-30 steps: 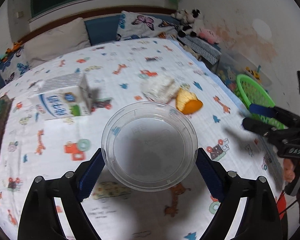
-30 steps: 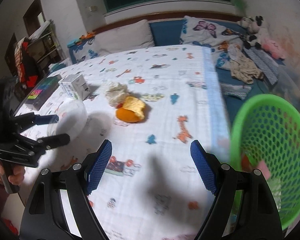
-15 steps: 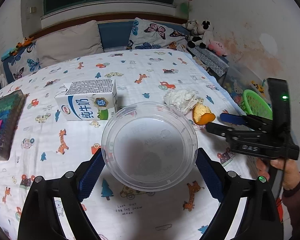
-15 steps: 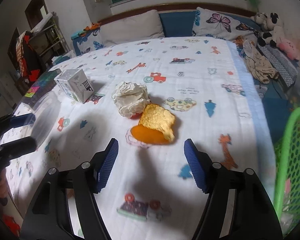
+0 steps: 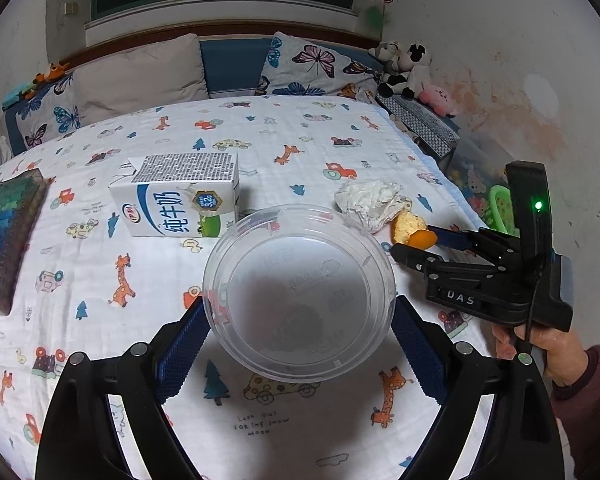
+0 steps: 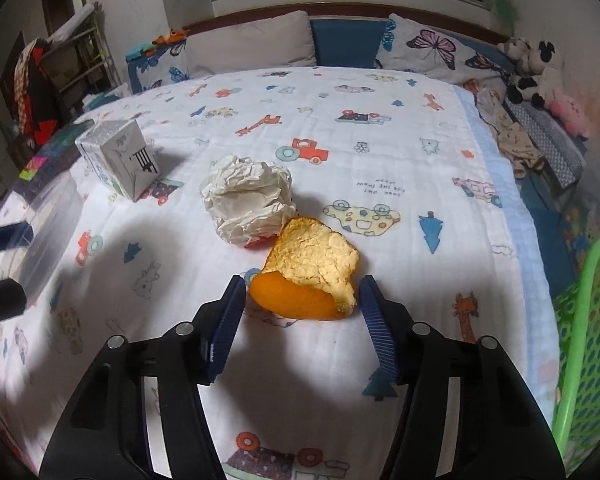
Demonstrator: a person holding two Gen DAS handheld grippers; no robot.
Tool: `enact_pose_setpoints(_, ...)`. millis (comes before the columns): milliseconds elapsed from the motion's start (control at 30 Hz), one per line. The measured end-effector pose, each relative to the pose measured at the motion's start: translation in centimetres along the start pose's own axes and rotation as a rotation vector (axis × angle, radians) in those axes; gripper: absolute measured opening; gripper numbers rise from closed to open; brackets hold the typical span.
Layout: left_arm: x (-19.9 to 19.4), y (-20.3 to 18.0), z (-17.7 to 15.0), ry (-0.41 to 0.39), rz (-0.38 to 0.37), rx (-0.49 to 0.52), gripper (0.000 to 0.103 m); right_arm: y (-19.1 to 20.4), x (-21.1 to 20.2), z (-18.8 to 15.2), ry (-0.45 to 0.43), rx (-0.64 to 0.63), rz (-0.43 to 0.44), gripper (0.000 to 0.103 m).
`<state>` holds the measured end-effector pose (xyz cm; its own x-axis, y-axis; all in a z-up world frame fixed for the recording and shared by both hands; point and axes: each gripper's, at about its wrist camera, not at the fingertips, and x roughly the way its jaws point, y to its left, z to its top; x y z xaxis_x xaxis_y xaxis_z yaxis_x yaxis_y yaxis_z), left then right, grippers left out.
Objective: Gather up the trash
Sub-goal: 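Grasp the orange peel with the right tool while the left tool holds the lid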
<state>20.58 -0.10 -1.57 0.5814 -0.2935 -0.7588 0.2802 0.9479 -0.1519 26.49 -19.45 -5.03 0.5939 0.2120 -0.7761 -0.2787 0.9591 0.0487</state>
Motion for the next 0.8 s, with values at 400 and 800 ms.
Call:
enact_pose_setpoints(400, -0.1, -1.2, 0.5, -0.004, -0.012, 0.017, 0.087, -0.9, -1.5, -1.0, -0.004, 0.035, 0.036, 0.043)
enact_pose_setpoints(800, -0.2, -5.0, 1.3, -0.013, -0.054, 0.061, 0.087, -3.8, -6.4, -4.2, -0.039, 0.134, 0.078, 0.039)
